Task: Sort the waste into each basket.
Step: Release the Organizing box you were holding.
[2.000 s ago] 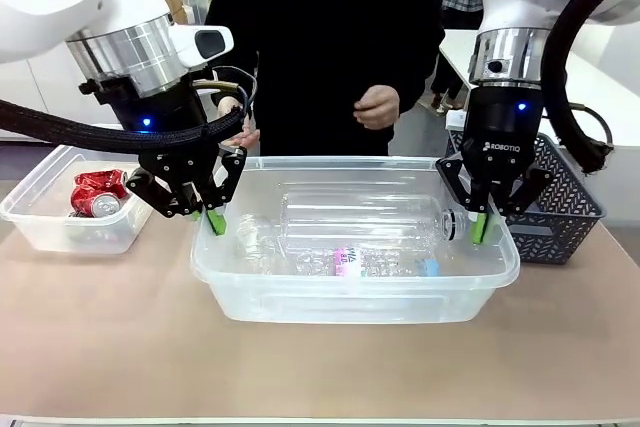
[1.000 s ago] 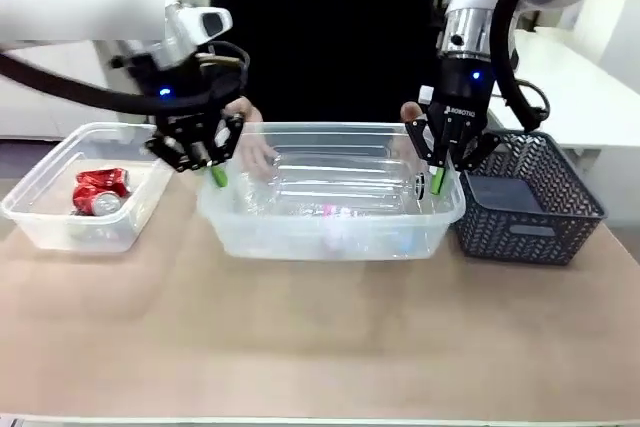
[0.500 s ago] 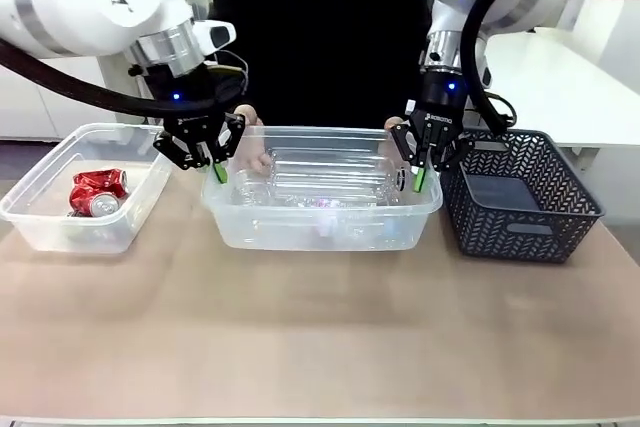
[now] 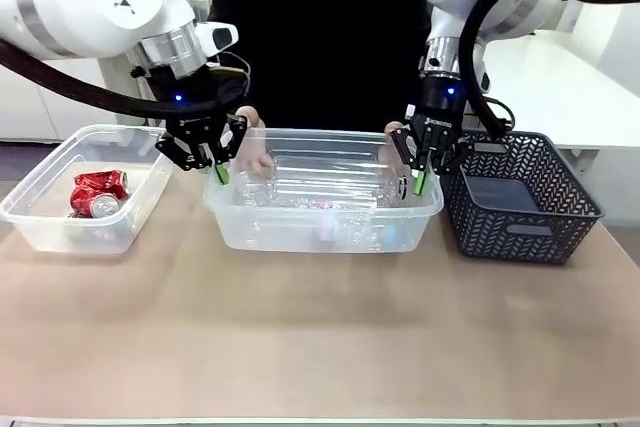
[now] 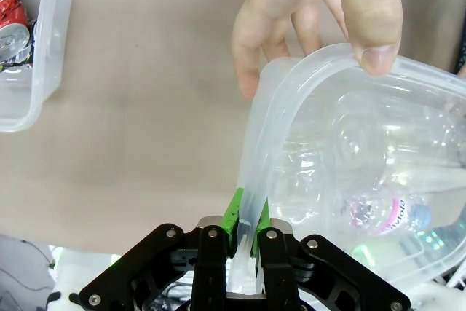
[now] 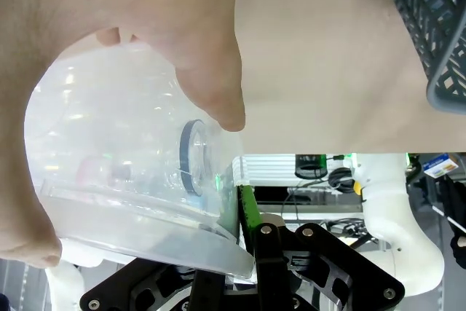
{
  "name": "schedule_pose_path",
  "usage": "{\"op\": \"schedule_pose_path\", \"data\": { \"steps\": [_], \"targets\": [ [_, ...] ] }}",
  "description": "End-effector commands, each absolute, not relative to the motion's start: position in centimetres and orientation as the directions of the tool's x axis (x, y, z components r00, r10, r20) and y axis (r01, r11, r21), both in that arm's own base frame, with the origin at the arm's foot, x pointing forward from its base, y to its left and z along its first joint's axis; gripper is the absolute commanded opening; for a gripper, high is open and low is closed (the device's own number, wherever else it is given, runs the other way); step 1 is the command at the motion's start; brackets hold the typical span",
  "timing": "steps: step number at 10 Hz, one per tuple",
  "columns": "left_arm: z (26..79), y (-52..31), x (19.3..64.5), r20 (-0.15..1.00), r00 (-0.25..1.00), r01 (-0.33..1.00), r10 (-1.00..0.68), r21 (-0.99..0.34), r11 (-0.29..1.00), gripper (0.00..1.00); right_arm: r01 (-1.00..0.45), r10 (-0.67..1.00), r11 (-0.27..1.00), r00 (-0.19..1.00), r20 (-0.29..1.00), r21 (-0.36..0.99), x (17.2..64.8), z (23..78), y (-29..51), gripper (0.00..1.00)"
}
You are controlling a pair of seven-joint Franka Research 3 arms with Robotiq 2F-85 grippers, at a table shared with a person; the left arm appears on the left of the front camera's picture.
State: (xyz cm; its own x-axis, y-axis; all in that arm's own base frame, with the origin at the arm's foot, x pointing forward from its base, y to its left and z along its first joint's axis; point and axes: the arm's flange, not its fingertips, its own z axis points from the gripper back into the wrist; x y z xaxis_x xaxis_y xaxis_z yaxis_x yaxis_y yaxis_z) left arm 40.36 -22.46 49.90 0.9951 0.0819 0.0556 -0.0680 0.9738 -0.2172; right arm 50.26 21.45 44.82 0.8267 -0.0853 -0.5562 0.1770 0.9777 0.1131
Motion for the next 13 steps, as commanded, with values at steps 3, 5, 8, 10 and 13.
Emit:
{"op": "schedule_pose_path", "data": {
  "steps": [3, 5, 8, 10, 13],
  "targets": [
    [50.6, -22.2, 40.3, 0.066, 0.993, -0.079, 0.097, -0.236, 0.969, 0.06, 0.183, -0.087, 0.976, 0.827, -0.555, 0.119, 50.7, 45.0, 21.5, 0.04],
    [50.6, -22.2, 40.3, 0.066, 0.993, -0.079, 0.097, -0.236, 0.969, 0.06, 0.183, -0.087, 0.976, 0.827, -0.555, 0.119, 50.7, 45.0, 21.5, 0.04],
    [51.4, -23.2, 40.6, 0.085, 0.995, -0.022, 0.042, -0.230, 0.973, 0.64, 0.234, -0.175, 0.959, 0.931, -0.319, 0.157, 49.6, 46.9, 22.0, 0.58],
    [51.6, -22.9, 40.2, 0.090, 0.995, -0.017, 0.038, -0.223, 0.975, 0.69, 0.237, -0.196, 0.942, 0.963, -0.182, 0.239, 48.4, 47.6, 20.8, 0.63],
    [53.0, -20.9, 39.6, 0.127, 0.991, -0.004, 0.037, -0.252, 0.968, 1.00, 0.206, -0.203, 0.944, 0.978, -0.039, 0.258, 46.6, 48.5, 19.1, 1.00]
  ]
}}
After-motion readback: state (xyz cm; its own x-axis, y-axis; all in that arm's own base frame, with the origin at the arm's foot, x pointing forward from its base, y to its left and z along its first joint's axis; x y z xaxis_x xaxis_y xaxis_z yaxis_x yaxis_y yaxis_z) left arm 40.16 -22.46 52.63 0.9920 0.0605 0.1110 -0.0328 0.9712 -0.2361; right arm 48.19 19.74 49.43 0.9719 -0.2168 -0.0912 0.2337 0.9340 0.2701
